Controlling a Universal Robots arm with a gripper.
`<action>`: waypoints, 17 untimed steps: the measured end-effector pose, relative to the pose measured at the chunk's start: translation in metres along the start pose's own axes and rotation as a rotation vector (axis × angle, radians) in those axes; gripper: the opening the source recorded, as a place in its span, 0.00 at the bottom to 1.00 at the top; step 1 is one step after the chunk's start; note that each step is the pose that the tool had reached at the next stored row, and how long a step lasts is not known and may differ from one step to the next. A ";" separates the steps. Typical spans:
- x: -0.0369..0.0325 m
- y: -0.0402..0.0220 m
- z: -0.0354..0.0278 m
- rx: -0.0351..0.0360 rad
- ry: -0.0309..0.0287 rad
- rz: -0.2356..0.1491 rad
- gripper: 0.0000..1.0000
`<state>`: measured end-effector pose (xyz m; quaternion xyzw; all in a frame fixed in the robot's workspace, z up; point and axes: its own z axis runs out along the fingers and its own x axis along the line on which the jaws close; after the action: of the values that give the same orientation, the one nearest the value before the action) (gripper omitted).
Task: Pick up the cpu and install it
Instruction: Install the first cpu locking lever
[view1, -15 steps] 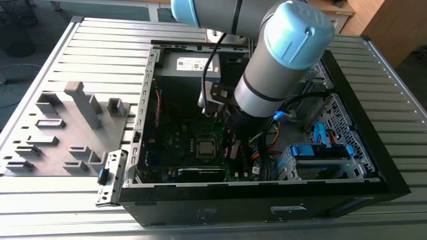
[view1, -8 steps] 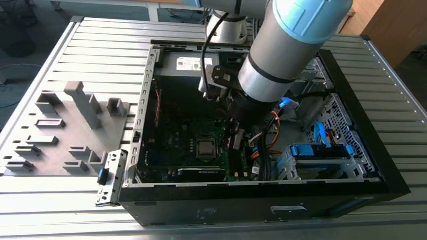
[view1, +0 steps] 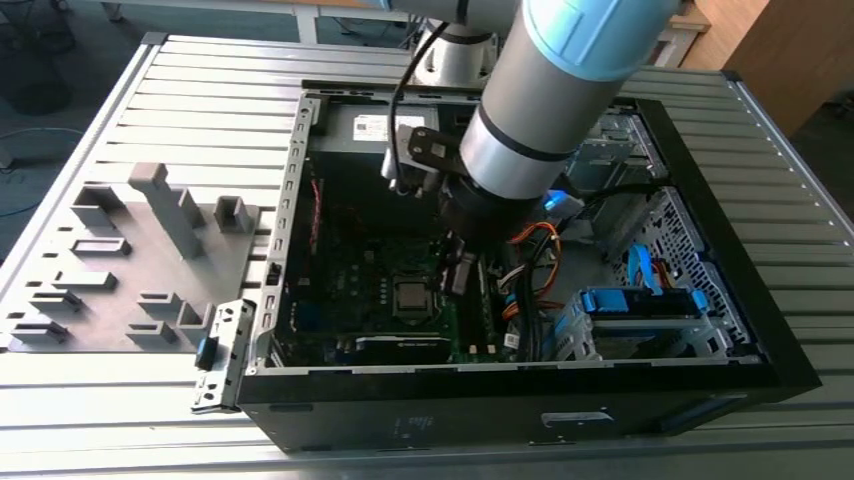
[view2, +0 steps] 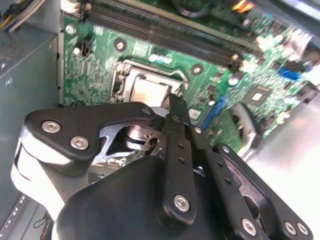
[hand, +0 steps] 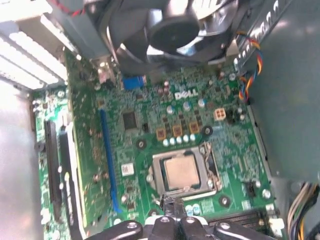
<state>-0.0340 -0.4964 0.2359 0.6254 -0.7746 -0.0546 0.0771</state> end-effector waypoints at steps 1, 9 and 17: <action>-0.0007 0.0033 0.0007 -0.0001 -0.0005 0.000 0.11; -0.0070 0.0287 0.0056 -0.0005 -0.0024 0.000 0.11; -0.0060 0.0329 -0.0140 0.0022 -0.0029 0.000 0.11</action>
<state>-0.0617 -0.4835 0.2553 0.6256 -0.7746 -0.0547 0.0752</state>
